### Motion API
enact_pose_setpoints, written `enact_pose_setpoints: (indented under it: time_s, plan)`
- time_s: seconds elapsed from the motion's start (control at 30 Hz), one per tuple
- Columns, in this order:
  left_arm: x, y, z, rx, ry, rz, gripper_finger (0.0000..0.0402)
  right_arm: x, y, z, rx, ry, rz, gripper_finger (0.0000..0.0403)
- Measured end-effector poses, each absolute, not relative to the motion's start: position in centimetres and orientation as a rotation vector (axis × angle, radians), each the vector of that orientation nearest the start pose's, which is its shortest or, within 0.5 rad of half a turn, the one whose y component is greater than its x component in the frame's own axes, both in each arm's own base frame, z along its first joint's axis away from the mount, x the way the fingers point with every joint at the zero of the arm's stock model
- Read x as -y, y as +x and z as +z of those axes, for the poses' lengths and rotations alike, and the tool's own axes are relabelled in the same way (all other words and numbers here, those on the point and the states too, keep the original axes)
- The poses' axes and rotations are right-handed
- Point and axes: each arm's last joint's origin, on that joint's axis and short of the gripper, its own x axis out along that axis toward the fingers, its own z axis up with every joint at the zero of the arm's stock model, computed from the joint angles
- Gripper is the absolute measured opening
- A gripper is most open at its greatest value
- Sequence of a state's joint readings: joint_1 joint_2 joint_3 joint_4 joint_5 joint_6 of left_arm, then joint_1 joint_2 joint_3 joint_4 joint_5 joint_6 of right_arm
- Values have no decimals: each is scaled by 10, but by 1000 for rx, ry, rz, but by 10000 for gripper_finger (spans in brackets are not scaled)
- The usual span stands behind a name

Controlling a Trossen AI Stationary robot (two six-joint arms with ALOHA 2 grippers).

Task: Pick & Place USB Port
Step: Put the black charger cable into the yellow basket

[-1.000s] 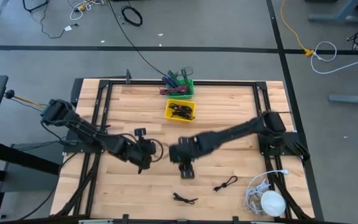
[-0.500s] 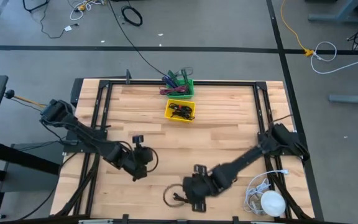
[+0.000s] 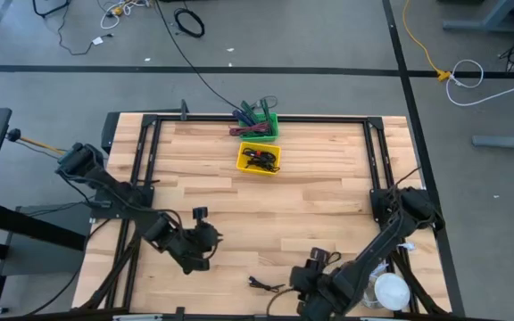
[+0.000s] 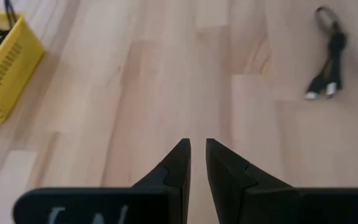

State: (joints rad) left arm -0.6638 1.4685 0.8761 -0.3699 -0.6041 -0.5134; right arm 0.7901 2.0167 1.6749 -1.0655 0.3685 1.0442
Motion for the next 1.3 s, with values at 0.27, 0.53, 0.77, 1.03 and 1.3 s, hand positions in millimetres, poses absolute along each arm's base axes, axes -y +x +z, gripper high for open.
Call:
enact_pose_setpoints:
  time_s: [0.27, 0.53, 0.77, 1.03, 1.3]
  plan:
    - [171, 228, 206, -723, 71, 98, 55, -279, 273, 222, -1188, 132, -379, 219]
    - [173, 227, 206, -722, 77, 90, 55, -279, 260, 207, -1244, 108, -416, 219]
    - [173, 227, 206, -722, 78, 92, 55, -270, 248, 174, -1342, 125, -461, 219]
    - [173, 227, 206, -722, 77, 93, 55, -263, 244, 157, -1358, 100, -462, 219]
    - [173, 227, 206, -722, 78, 93, 55, -255, 238, 133, -1355, 111, -438, 218]
